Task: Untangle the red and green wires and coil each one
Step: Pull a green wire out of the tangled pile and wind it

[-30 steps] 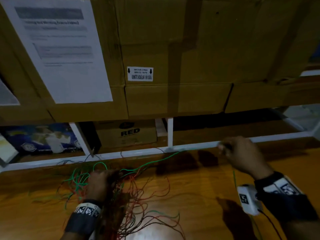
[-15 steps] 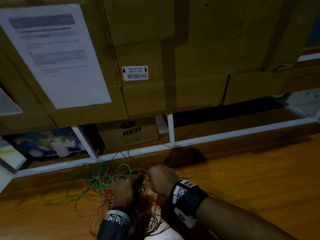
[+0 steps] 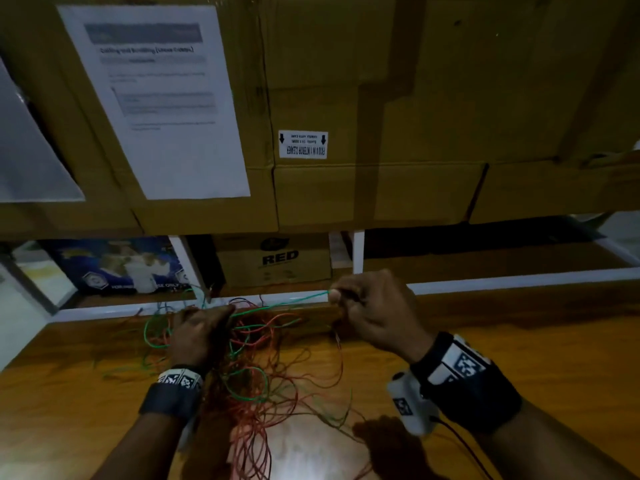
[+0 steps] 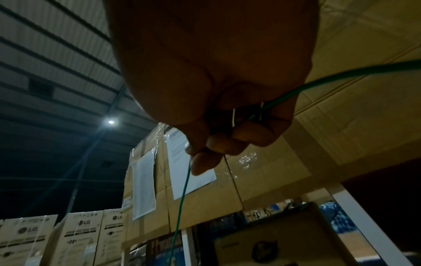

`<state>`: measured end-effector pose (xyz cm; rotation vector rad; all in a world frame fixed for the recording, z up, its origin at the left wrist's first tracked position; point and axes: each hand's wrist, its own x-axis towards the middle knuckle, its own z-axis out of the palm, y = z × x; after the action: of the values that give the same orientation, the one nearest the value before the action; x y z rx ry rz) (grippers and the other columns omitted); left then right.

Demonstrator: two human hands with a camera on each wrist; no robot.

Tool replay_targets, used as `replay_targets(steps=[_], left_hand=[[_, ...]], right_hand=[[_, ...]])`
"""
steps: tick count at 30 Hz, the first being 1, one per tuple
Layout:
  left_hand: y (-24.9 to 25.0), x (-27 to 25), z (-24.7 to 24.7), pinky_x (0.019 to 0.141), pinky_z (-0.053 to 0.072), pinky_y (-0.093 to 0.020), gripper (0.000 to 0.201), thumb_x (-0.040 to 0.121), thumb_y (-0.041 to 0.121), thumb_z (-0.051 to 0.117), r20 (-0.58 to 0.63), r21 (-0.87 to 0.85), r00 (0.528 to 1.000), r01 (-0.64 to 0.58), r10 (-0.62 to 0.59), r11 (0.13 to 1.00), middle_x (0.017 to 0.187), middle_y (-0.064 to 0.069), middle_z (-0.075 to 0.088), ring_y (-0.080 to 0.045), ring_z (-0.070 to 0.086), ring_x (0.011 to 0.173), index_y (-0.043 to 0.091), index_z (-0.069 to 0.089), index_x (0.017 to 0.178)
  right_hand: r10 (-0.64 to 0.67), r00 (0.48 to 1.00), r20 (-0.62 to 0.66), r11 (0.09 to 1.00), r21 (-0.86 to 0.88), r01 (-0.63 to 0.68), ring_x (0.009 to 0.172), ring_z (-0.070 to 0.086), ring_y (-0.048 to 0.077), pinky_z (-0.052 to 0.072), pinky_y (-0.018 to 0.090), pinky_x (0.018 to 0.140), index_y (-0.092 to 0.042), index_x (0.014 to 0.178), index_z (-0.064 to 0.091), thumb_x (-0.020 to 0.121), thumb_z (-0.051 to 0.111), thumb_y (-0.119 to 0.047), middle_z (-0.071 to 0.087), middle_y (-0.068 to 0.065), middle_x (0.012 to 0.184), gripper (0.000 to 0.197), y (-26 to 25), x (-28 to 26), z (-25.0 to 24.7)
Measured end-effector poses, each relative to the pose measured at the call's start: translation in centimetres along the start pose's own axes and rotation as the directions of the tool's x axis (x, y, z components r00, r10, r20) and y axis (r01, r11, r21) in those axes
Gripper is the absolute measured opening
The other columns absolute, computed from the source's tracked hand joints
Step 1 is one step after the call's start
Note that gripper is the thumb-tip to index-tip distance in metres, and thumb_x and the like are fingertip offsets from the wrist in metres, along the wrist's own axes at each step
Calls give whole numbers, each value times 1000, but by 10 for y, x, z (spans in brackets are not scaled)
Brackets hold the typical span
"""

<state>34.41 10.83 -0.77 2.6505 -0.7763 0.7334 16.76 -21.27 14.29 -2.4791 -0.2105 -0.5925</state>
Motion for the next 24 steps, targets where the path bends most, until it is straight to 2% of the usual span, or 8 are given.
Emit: replay_targets(steps=[4,7,10,13,15,17,20,24], left_hand=[[2,-16,5,91,54,-46,44,85,47,48,7,-107,999,44,-44,993,95,1,80,-22,76,87,23,80,105],[29,-36,8,93,41,-40,39,81,38,48,-26,-150,1000,-10,7,989,93,5,80,-19,76,87,27,82,97],[58,-45,11,83,33,-34,36,79,34,48,-16,-110,998,-64,63,992,90,6,80,-17,76,82,30,81,93],[83,-48,13,80,31,-34,36,80,34,48,12,-111,999,-40,42,993,90,8,80,-14,76,82,31,81,93],[88,-50,17,83,34,-35,35,84,36,48,27,-111,999,-31,34,993,94,9,79,-13,76,87,32,81,97],[87,-53,19,84,40,-37,33,86,37,50,30,-135,999,-26,30,991,95,8,80,-13,76,89,31,80,99],[83,-60,17,84,37,-34,26,82,33,60,25,-154,1000,-3,7,988,96,8,80,-13,76,89,29,80,99],[86,-68,12,91,38,-36,31,84,36,66,12,-187,1000,-15,18,982,108,8,78,-13,73,96,31,75,113]], right_hand=[[82,997,7,995,-64,-82,63,60,13,49,37,52,-31,76,61,99,38,-54,67,-8,71,39,23,-18,20],[266,949,172,933,-295,-208,92,62,21,51,35,72,-34,104,65,99,55,-43,70,-4,102,15,38,-32,29],[259,942,214,871,-474,-131,119,53,26,49,42,95,-30,139,52,92,61,-56,61,-2,127,54,22,-33,36],[159,942,296,896,-445,-11,105,57,25,48,41,87,-24,108,65,95,58,-55,65,1,106,34,-15,-20,61],[253,861,441,924,-374,-80,92,60,25,49,38,78,-20,93,65,98,59,-48,64,1,93,28,-28,-18,90],[326,798,507,934,-305,-187,87,65,29,53,38,73,-18,92,68,99,59,-41,67,5,91,26,-31,-23,115],[370,763,530,928,-170,-331,86,69,31,60,42,75,-13,92,71,96,58,-28,72,10,92,20,-26,-25,127],[305,806,507,919,66,-389,69,63,27,58,46,71,4,86,69,96,60,-22,68,14,76,29,-23,-4,99]])
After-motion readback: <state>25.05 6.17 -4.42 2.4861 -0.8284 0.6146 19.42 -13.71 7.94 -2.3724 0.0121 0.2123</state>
